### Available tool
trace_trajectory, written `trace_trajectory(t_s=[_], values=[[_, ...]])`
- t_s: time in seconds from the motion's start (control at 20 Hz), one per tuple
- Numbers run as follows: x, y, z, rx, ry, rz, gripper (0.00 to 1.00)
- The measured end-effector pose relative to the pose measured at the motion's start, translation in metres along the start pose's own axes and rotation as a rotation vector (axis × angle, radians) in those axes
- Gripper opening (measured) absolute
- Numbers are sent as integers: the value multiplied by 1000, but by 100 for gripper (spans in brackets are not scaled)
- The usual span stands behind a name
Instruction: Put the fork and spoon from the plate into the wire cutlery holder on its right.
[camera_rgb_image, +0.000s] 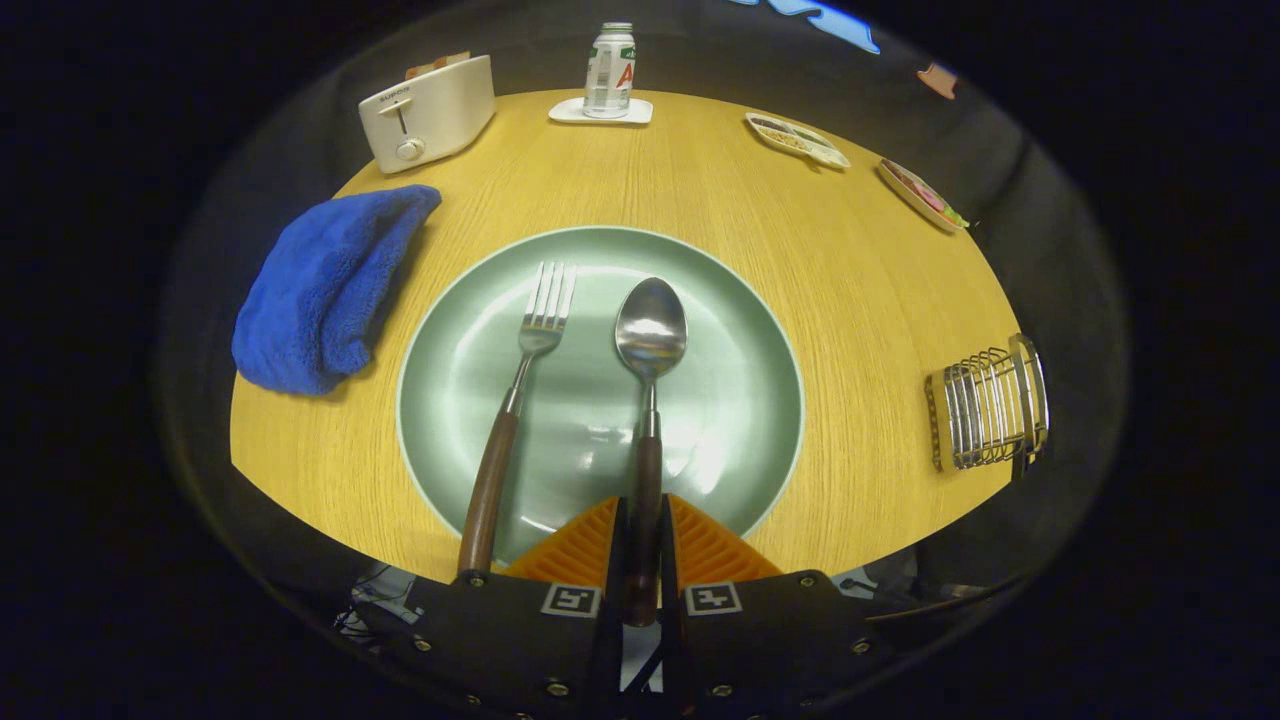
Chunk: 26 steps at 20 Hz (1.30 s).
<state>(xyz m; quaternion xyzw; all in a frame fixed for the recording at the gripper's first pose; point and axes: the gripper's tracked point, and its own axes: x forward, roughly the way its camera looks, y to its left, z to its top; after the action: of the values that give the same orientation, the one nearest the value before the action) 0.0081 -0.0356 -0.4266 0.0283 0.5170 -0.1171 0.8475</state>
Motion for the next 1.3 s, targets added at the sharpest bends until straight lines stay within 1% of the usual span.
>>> trace_trajectory(t_s=[0.1,0.35,0.7,0.8,1.0,1.3], values=[[0,4,1,15,-10,30,7],[-9,2,5,48,-43,31,7],[-37,-2,32,63,-155,4,7],[-50,-8,43,77,-199,-13,7],[-77,-35,65,172,-283,-66,7],[-105,-101,80,319,-351,-181,7]])
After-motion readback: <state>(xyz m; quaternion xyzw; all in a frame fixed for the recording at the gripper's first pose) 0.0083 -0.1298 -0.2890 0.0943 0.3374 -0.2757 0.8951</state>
